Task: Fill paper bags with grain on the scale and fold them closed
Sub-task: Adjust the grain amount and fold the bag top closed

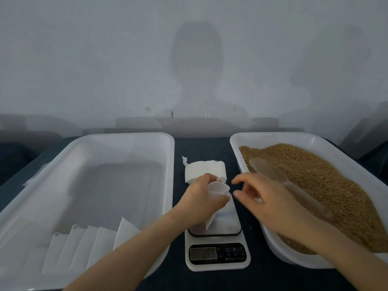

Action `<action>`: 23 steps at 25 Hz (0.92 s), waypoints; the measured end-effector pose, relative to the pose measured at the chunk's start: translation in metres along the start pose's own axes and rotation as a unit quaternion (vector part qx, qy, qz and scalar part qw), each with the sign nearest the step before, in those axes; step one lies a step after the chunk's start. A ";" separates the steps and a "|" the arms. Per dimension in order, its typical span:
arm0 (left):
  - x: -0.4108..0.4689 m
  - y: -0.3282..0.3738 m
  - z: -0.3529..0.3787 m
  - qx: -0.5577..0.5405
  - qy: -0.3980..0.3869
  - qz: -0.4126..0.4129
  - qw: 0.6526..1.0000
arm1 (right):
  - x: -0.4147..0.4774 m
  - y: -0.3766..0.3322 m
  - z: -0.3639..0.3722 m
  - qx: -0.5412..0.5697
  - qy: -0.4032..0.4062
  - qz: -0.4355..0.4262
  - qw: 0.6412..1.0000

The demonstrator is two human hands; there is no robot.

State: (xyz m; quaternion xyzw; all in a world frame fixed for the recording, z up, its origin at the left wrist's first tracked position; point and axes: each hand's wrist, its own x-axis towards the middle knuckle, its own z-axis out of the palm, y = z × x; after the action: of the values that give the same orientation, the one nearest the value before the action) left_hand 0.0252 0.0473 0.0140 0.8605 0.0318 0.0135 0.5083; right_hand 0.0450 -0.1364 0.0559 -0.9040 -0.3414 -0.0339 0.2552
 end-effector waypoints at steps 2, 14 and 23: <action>0.000 -0.001 -0.002 0.028 0.003 0.034 0.999 | 0.002 -0.015 0.012 0.014 -0.059 -0.011 0.998; 0.002 -0.006 -0.010 -0.010 -0.018 0.033 0.999 | 0.026 0.006 0.019 0.065 -0.002 -0.020 0.998; 0.004 -0.003 -0.016 0.003 0.054 0.014 0.998 | 0.031 0.020 0.013 0.227 0.083 0.028 0.970</action>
State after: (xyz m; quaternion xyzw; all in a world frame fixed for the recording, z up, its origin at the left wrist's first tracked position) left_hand 0.0278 0.0624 0.0191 0.8602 0.0472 0.0673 0.5033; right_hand 0.0801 -0.1242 0.0433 -0.8258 -0.2924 -0.0231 0.4816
